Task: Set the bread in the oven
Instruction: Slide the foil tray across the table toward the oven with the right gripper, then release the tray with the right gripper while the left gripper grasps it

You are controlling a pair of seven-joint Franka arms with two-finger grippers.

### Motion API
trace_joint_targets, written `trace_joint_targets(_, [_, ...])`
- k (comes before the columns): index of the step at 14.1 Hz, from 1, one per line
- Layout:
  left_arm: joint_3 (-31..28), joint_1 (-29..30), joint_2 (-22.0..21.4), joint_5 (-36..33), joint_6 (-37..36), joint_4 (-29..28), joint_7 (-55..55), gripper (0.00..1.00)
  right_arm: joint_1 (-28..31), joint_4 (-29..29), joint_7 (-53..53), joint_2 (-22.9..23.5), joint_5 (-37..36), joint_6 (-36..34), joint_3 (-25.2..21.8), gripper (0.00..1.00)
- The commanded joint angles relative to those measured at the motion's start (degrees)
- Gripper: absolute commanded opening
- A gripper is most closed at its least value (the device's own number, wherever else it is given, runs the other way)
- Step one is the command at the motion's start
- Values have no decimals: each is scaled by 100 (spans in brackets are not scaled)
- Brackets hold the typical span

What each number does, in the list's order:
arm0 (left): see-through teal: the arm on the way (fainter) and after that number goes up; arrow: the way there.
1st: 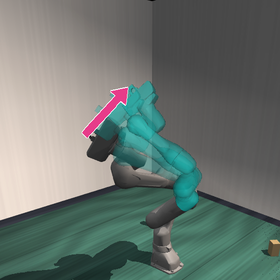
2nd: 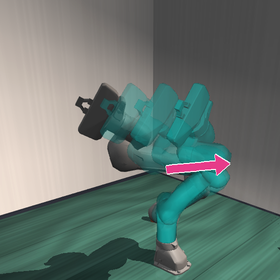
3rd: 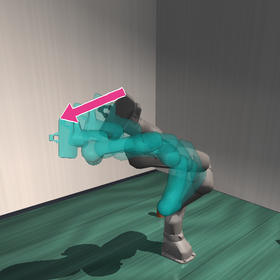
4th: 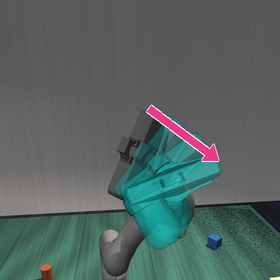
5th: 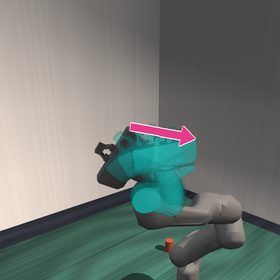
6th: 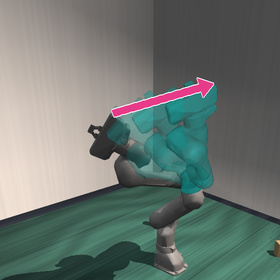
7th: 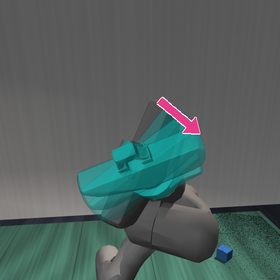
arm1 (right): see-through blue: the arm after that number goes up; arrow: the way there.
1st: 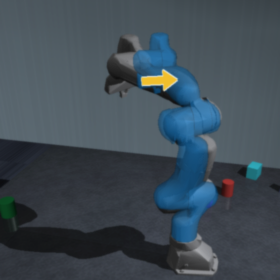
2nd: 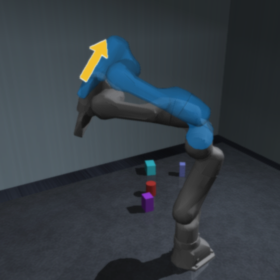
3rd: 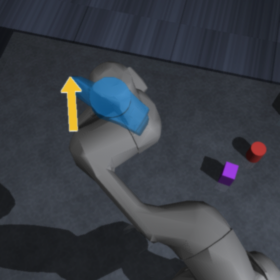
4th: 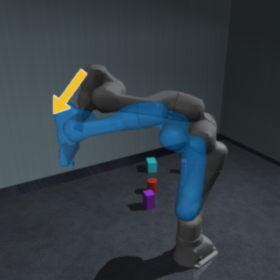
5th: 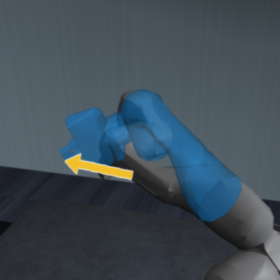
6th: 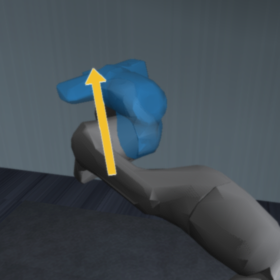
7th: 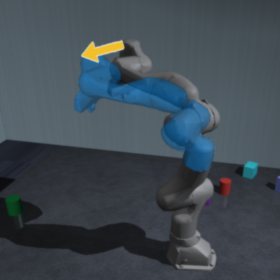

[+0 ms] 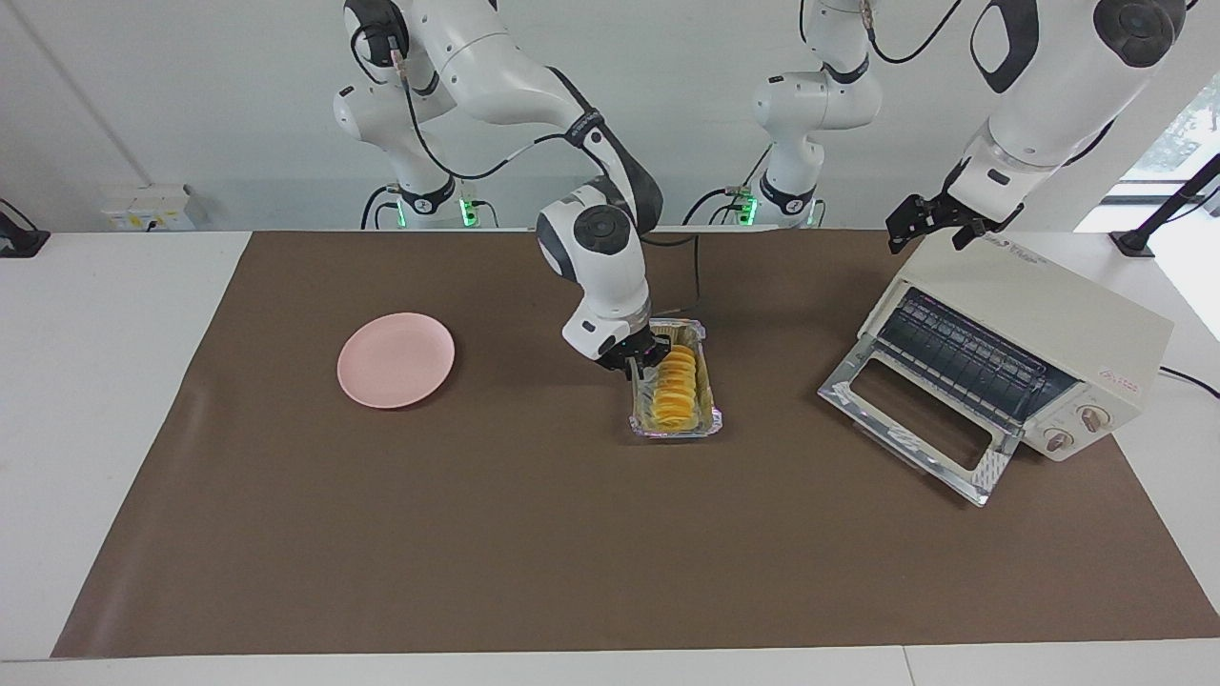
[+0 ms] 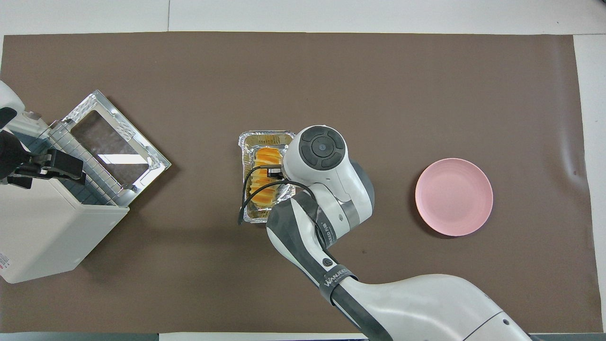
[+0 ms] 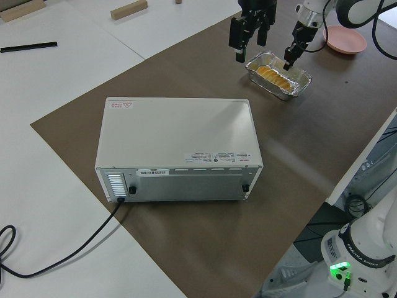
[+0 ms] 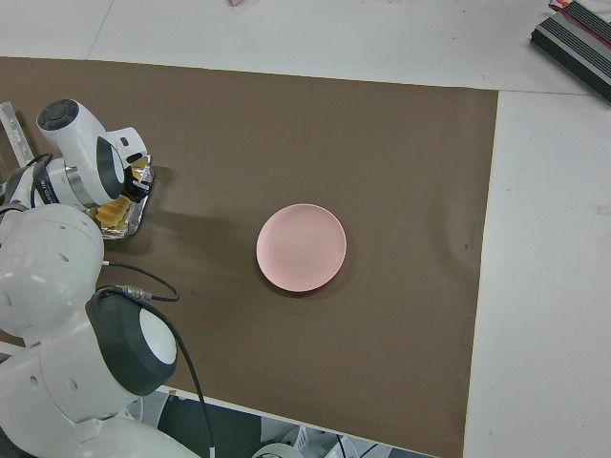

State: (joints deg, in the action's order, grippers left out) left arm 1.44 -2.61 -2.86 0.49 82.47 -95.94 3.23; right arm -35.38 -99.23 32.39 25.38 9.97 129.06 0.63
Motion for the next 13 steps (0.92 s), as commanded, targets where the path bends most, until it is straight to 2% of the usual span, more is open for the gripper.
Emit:
trace_joint_targets(1, [67,59,-109,-40,-108,-47,-33,100,101,-131,92,-357,93,-415,-10,100])
trace_joint_targets(3, [102,-116,-100,-49,93,-73,167,100,354,-122,13,-734,32,-941,-150,100])
trace_joint_targets(6, [129,-861,39,-40,883,-135,737,100,1109,-122,-371,-1306,-3,-1548,-168,100])
trace_joint_targets(8, [129,-1616,364,-31,1620,-231,1562,100,1733,-105,-1624,-1535,-12,-1848,-177,100])
trace_joint_targets(10, [129,-2109,977,-14,2218,-101,2135,100,2348,-96,-2619,-1825,-30,-2278,-186,100])
trace_joint_targets(13, [138,-2559,1699,30,3377,-118,2612,100,2999,-96,-3685,-2238,-458,-2867,-186,100])
